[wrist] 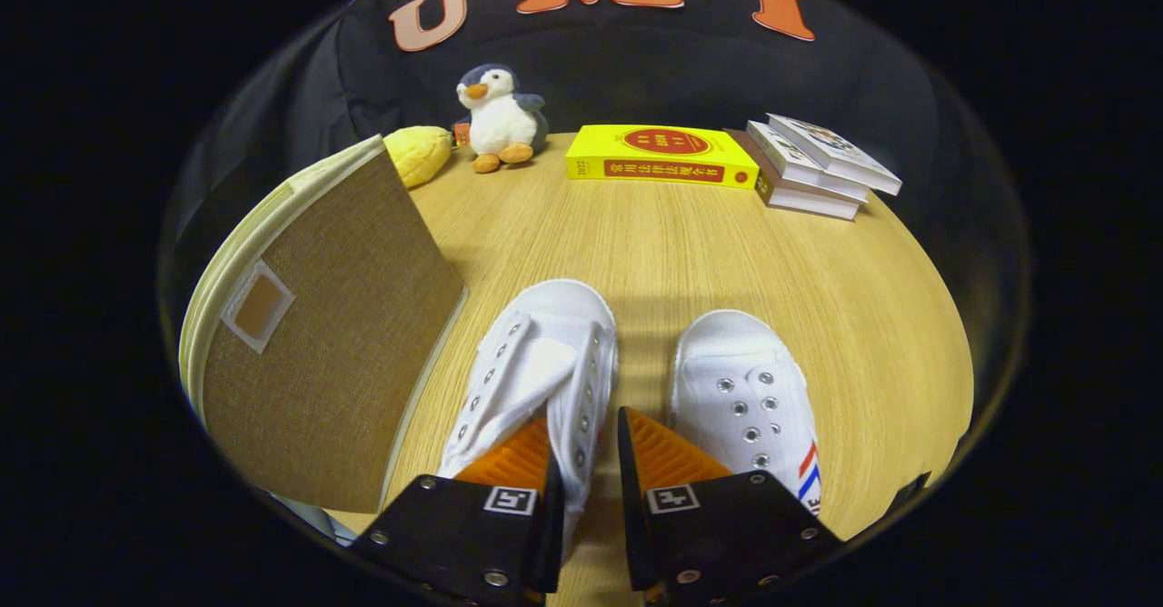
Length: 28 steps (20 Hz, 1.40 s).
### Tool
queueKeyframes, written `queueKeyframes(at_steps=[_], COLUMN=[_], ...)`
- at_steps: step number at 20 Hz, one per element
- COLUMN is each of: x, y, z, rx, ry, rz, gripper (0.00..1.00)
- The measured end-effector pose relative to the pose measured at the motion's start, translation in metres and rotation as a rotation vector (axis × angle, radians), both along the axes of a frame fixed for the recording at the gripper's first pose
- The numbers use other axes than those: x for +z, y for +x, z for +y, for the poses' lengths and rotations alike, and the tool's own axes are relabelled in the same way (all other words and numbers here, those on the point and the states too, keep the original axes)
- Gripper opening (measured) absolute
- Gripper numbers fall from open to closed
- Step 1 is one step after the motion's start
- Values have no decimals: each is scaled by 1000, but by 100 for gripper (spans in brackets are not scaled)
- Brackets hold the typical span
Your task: Open the storage box then place both shoes into the box .Put the left shoe in first, then the right shoe, with the right side of both shoes facing outward in a uniform manner.
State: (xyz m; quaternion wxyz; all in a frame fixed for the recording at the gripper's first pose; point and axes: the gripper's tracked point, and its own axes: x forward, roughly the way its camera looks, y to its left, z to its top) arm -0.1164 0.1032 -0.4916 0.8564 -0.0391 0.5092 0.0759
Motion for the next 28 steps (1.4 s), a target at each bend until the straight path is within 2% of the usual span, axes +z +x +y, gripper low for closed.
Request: queueKeyframes(at_steps=[1, 3, 7, 14, 22, 28], x=[0, -1, 5, 48, 145, 207], y=[1, 1, 3, 16, 43, 52], z=[1, -1, 1, 14, 26, 69], rx=[4, -10, -77, -116, -187, -194], ry=[-18, -34, 34, 125, 205, 292], rz=[-15, -21, 15, -31, -99, -92], gripper=[20, 14, 3, 1, 1, 2])
